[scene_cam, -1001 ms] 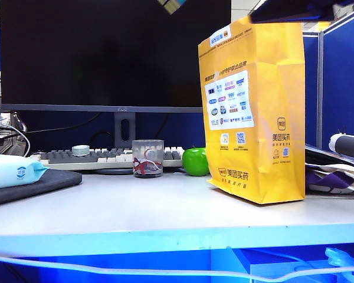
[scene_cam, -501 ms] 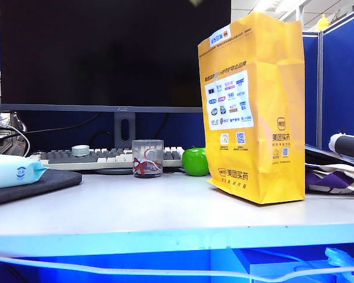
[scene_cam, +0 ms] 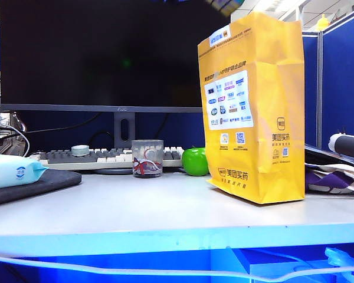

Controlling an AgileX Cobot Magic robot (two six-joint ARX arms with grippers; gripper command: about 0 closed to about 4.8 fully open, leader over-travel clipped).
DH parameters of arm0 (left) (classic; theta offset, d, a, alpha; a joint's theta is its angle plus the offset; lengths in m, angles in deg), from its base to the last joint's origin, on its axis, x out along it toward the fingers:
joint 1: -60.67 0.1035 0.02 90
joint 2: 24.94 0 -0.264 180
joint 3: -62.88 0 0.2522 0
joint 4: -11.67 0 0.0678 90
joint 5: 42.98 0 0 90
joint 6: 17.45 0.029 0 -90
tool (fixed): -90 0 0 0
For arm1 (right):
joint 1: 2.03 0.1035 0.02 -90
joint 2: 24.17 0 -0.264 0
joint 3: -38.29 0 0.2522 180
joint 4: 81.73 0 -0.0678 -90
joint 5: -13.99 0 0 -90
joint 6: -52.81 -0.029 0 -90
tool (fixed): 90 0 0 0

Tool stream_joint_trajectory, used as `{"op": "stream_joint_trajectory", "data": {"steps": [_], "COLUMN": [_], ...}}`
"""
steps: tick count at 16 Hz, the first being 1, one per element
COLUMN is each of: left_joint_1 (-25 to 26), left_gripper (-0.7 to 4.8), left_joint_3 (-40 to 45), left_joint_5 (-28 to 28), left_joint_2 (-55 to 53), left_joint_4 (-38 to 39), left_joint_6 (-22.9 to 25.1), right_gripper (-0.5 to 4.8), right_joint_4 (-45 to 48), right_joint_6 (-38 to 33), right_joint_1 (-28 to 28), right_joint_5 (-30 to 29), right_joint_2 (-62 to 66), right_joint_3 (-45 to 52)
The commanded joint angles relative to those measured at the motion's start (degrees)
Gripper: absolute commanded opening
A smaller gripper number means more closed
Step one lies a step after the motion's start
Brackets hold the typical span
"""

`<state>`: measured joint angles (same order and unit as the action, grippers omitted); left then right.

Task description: Pick up the Rubik's Cube and throw it into the yellow paper bag.

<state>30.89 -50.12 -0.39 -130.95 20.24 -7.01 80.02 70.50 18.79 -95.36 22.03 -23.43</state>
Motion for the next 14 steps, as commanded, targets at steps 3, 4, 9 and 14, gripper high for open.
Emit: {"op": "stream_joint_trajectory", "data": {"steps": [3, 4, 9, 14], "left_joint_1": [-0.3, -0.4, -0.8, -0.8], "left_gripper": [-0.06, -0.06, 3.78, 4.39], "left_joint_3": [-0.3, -0.3, -0.3, -0.9], "left_joint_5": [-1.0, 0.0, 0.1, 1.3], "left_joint_2": [-1.8, -1.8, -1.7, -1.7], "left_joint_4": [0.1, 1.2, 4.3, 3.9], "left_joint_6": [-2.5, -2.4, -3.0, -5.0], "right_gripper": [-0.01, -0.01, -0.01, -0.01], "right_joint_4": [1.7, 1.7, 1.7, 1.9], "right_joint_6": [0.4, 0.4, 0.4, 0.4], "right_joint_1": [-0.1, -0.1, -0.1, -0.1], "right_joint_5": [-0.4, -0.3, -0.3, -0.3], "right_joint_2": [0.0, 0.0, 0.8, 0.9], "right_joint_3": [-0.2, -0.2, -0.2, -0.2]}}
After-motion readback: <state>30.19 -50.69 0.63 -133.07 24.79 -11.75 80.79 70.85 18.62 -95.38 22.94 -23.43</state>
